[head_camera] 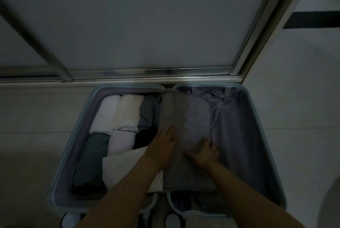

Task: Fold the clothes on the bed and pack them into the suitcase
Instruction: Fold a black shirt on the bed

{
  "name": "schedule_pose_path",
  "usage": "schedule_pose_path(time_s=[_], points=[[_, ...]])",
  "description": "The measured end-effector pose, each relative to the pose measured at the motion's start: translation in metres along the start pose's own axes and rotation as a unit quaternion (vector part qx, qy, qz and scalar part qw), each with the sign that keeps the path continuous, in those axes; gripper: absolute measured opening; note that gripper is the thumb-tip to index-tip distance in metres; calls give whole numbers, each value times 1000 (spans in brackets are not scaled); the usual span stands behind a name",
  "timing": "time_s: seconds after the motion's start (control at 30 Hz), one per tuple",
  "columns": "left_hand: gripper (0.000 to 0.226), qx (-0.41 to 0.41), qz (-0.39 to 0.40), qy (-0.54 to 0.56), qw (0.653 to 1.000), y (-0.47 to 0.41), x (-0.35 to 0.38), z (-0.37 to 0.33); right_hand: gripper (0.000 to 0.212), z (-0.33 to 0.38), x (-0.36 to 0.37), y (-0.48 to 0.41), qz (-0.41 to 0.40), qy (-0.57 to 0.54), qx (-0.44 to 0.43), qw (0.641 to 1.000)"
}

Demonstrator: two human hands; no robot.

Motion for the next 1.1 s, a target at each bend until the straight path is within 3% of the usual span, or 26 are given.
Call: schedule_pose_path(time_s=[0.07,0.17,0.23,0.37,0.47,0.6,0.8,0.9,0.97,1.1], points=[[52,-14,-36,20,999,-1,0,0,117,-5,3,-3,-34,-20,8,999],[54,-10,-76,32,997,0,-9,-4,64,-8,6,-7,-50,10,-6,999],[55,7,-107,61,992,1,-13,-2,42,-4,2,-4,-75,58,-16,995],[61,-94,-144,242,955,21,-34,23,32,19,-20,10,-88,-38,-67,993],[59,-194,-59,329,922,47,-26,64,26,53,-35,23,-42,-84,-113,989],[91,-240,134,324,905,78,1,88,20,109,-40,45,13,-82,-196,977],[84,-195,215,235,928,78,12,92,3,168,-23,74,52,-86,-274,956],[67,-198,225,250,921,90,7,101,31,184,-9,75,65,-57,-273,958],[63,-196,223,252,921,109,-8,111,17,197,2,78,75,-33,-265,961],[54,-206,205,208,934,163,-53,140,12,234,38,95,123,17,-286,950]])
Point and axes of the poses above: each hand's wrist, its own y-axis away from the middle knuckle, its own x-axis out of the palm, z = x × y, the point moved 5 cm from there along -y, towards the middle knuckle, and after that the axes turned 7 degrees about -y, right-handed, at the moved point
